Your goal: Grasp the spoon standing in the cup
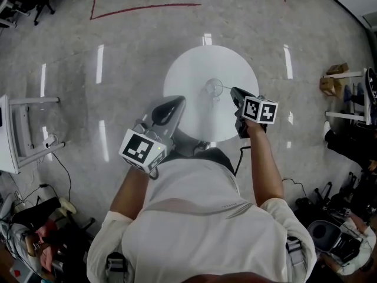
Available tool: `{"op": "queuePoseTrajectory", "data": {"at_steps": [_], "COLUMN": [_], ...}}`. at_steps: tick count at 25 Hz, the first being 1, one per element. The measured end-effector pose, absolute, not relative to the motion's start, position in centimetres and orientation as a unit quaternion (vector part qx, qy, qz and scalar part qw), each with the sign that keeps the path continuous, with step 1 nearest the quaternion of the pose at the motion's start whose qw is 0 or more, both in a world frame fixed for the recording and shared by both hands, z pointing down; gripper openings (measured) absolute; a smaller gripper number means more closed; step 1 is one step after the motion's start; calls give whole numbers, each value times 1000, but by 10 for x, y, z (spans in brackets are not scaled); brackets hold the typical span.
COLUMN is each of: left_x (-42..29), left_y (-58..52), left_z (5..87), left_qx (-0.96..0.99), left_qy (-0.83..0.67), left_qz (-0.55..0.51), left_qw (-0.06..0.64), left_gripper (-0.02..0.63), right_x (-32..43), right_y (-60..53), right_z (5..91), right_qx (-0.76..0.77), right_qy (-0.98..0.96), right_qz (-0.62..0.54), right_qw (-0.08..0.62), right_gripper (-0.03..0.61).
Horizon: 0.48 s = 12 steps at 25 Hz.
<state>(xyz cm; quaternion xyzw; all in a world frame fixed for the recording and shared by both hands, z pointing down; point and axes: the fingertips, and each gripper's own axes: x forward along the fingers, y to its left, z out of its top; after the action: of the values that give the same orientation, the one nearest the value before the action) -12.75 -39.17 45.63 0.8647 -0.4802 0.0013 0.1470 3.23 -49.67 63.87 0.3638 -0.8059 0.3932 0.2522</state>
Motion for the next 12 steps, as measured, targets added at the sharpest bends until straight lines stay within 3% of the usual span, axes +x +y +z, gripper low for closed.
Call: {"op": "queuePoseTrajectory", "data": {"at_steps": [12], "left_x": [-77], "left_y": [-381], "left_z": [400], "left_qx": [901], "left_qy": [-425], "left_qz": [0], "left_qw": [88], "left_gripper": [2], "right_x": [66], "right_y": [-430], "right_z": [456], "right_qx": [393], "right_qy": [-885], "right_qz": [245], "right_qw": [55], "right_gripper": [11]}}
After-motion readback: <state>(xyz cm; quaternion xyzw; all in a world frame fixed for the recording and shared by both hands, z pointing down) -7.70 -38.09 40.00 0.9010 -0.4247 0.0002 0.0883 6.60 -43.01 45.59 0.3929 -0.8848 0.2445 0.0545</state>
